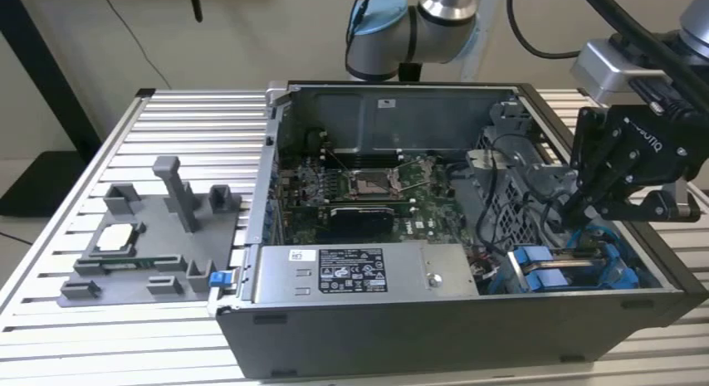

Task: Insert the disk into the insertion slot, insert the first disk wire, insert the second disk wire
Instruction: 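Insert the second disk wire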

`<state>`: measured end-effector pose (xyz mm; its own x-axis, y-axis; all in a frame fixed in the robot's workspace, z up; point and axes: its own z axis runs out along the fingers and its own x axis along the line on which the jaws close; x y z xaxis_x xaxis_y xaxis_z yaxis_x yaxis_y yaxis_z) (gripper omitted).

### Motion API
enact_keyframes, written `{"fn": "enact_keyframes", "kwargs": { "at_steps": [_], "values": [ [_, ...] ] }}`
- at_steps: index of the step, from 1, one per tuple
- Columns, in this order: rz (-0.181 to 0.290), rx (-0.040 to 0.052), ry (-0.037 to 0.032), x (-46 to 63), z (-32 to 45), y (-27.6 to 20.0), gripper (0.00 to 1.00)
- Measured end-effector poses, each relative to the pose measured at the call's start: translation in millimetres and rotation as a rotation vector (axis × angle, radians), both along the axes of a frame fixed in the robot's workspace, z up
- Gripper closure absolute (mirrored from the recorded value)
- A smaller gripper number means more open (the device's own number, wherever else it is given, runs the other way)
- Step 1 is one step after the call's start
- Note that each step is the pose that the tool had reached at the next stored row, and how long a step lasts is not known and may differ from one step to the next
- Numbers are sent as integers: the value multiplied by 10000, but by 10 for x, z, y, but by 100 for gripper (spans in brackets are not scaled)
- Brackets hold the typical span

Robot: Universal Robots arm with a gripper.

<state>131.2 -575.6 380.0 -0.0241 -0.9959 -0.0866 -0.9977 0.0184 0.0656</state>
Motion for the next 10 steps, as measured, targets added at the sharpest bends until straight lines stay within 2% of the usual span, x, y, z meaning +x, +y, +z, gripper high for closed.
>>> {"fn": "enact_keyframes", "kwargs": {
  "at_steps": [3,10],
  "values": [
    [-2,12,-92,-1,-27,-5,100],
    [0,8,-480,-1,-102,-10,100]
  ]
}}
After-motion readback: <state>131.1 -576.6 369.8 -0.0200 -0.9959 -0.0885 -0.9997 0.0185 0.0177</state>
